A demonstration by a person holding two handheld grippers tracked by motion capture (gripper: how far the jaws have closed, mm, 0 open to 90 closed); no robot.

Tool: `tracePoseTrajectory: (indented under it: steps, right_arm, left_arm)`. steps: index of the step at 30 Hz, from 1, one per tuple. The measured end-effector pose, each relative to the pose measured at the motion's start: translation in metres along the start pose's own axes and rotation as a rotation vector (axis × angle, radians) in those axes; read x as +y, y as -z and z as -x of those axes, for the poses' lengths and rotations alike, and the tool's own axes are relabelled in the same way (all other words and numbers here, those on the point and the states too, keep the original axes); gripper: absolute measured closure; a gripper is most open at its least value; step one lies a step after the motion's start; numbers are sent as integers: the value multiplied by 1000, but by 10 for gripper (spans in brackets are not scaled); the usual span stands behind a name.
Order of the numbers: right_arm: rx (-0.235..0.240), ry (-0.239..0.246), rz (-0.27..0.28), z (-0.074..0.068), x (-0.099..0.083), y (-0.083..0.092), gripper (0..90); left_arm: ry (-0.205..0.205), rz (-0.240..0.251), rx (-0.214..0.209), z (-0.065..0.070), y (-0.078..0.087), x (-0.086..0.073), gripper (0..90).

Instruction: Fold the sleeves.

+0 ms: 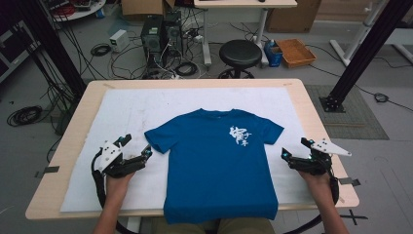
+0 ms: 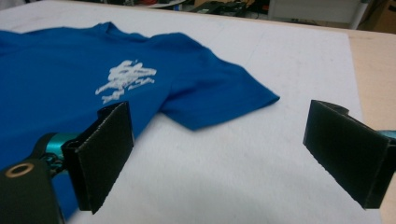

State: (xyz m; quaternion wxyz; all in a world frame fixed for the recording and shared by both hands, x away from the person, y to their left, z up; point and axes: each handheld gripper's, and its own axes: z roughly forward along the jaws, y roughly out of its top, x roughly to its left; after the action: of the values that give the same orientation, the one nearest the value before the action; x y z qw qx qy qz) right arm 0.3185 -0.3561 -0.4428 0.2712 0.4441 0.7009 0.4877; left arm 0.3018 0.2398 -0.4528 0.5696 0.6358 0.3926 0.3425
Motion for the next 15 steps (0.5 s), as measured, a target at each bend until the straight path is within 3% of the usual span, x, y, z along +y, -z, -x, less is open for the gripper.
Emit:
tracePoseTrajectory:
  steps: [7,11,12,13,14,15]
  right_arm:
    - [-21,-34,42,-4,41,-8,80]
    - [-33,-2,4,-7,70,-15,80]
    - [-33,-2,4,-7,70,-15,80]
    - [-50,14,-32,-4,79,-22,80]
    - [-50,14,-32,-4,79,-22,80]
    - [-69,-10,-68,1,82,-31,80]
  left_arm:
    - [20,-1,2,-2,-1,0,165]
    - [22,-4,3,-1,-1,0,165]
    - [22,-4,3,-1,-1,0,165]
    - [23,-5,4,-1,-1,0,165]
    - [25,-6,6,-1,-1,0,165]
    - [22,-12,5,-2,-2,1,165]
